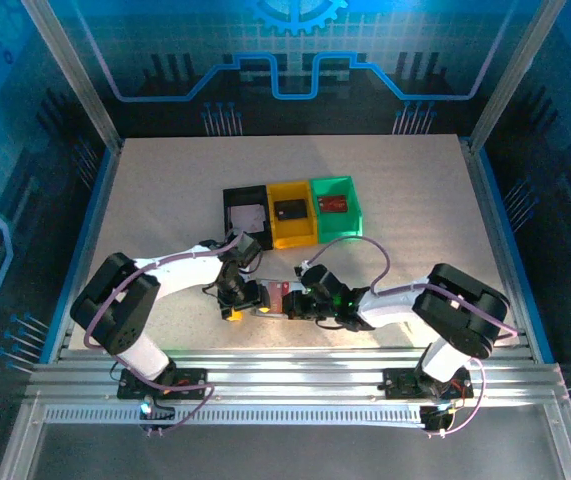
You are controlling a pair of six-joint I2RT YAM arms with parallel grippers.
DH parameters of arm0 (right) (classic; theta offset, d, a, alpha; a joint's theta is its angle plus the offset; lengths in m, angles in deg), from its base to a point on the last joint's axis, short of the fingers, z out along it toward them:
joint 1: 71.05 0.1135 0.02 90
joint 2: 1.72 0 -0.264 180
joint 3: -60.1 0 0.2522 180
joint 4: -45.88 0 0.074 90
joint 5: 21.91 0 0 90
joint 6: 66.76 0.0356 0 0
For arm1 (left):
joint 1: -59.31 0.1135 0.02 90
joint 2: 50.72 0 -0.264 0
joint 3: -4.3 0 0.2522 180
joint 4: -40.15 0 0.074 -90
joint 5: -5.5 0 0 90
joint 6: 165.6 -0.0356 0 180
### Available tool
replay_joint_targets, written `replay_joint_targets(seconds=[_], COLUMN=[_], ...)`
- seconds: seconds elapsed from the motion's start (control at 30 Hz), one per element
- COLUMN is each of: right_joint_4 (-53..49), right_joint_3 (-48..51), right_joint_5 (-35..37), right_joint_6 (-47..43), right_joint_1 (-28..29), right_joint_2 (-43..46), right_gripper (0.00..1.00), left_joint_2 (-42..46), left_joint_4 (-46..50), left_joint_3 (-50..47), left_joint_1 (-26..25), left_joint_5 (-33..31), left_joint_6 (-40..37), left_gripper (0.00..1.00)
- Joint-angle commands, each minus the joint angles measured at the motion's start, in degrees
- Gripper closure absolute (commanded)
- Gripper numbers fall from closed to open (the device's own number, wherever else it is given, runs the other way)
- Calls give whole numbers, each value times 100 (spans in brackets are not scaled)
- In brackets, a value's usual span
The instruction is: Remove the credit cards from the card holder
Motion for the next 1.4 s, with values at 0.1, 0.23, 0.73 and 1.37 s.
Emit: replay_joint_targets(seconds=[0.1,0.23,0.73,1.37], right_joint_4=[-1,-216,-938,132], right_joint_3=[-40,-45,-245,-119], right_joint_5=[93,122,228,-99], right_joint_6=[-75,-161,-39,-64], right_joint_1=[8,-61,-280,-277], right_joint_2=[113,368,305,-261], right_gripper=[91,80,75,75], left_joint_2=[-715,-812,-999,-1296], left_joint_4=[-1251,-1343,-1467,-1748], left_joint_3=[-619,-655,-638,-717], left_joint_1=[-196,-214,-316,-442], left_joint_5=[257,274,301,353], left_joint_6=[91,111,161,241], left_gripper=[31,31,31,31])
